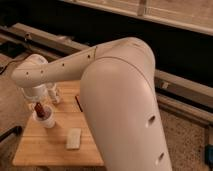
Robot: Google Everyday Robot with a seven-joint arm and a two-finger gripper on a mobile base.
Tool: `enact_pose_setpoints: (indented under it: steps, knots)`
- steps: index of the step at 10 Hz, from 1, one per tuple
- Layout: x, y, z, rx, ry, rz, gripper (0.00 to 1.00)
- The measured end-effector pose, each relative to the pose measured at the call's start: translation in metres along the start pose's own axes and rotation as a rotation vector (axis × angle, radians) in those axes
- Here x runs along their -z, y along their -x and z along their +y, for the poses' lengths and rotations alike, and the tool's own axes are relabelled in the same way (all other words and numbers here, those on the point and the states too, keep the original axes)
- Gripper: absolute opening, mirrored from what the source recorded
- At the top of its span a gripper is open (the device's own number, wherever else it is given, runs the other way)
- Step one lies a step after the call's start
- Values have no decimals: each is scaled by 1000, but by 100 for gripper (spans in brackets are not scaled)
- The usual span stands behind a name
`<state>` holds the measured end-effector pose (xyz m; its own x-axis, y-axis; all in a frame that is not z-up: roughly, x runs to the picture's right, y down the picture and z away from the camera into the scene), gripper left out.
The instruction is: Place the pepper in the ceramic cup
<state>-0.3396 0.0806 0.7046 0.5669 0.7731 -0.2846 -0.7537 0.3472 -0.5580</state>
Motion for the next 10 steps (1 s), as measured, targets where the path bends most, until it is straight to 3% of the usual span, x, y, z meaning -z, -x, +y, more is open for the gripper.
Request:
enact_pose_setpoints:
  steps: [2, 3, 8, 10]
  knots:
    - [-11, 7, -8, 1, 33, -21, 3]
    - [-14, 10, -12, -2, 43, -29, 10]
    - [-33, 32, -28, -18, 75, -66, 62]
    - [-36, 36, -25, -12, 86, -80, 69]
